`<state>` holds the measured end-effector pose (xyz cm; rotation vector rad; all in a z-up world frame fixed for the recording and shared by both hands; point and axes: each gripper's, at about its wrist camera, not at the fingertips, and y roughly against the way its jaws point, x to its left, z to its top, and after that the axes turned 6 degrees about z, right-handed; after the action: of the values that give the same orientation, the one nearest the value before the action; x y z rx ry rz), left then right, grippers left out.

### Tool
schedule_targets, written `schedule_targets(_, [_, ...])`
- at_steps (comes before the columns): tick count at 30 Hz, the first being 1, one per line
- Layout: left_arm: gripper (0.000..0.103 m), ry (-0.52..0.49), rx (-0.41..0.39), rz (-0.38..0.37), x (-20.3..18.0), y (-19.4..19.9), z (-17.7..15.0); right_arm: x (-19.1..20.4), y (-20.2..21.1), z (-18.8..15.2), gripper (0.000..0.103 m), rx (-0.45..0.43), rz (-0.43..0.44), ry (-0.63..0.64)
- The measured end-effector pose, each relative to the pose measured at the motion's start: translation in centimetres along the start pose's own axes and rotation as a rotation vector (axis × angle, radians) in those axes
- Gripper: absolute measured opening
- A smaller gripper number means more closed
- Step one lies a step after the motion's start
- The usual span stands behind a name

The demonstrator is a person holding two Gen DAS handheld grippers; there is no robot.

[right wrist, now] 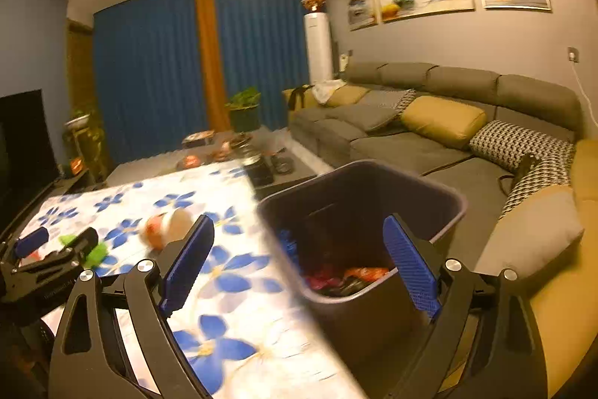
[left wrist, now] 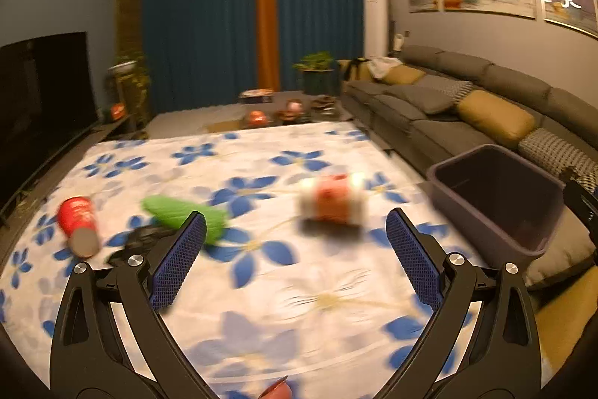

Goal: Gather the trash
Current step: 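Move both open tools back over the remaining trash, then grasp the small black plastic bag with the left tool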

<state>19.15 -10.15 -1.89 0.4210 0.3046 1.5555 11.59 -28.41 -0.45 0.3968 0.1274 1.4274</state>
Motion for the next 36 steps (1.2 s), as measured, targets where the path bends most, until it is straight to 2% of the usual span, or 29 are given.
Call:
schedule_targets(5, [0.095,0.040,0.008,0.090,5.3,0.5,-1.0,3.4,-0.3,-0.7,0.089,0.021,0.060,0.025])
schedule_targets(12, [0.095,0.088,0.043,0.180,11.7,0.5,-2.7,8.4,-0.6,-1.9,0.089,0.039,0.139,0.074])
schedule_targets(16, [0.095,0.115,0.057,0.203,14.6,0.1,-3.4,10.6,-1.1,-2.2,0.089,0.051,0.170,0.096])
schedule_targets(24, [0.095,0.136,0.092,0.181,15.9,-2.1,-3.6,12.4,-2.7,-2.6,0.089,0.072,0.183,0.114])
schedule_targets(30, [0.095,0.130,0.146,0.115,14.8,-5.6,-3.3,12.0,-4.5,-2.3,0.089,0.086,0.172,0.117])
schedule_targets(32, [0.090,0.130,0.174,0.113,14.8,-6.8,-3.2,11.7,-5.5,-2.2,0.089,0.086,0.164,0.127])
schedule_targets(36, [0.074,0.141,0.211,0.097,14.9,-8.4,-3.2,11.0,-8.1,-1.8,0.089,0.108,0.146,0.128])
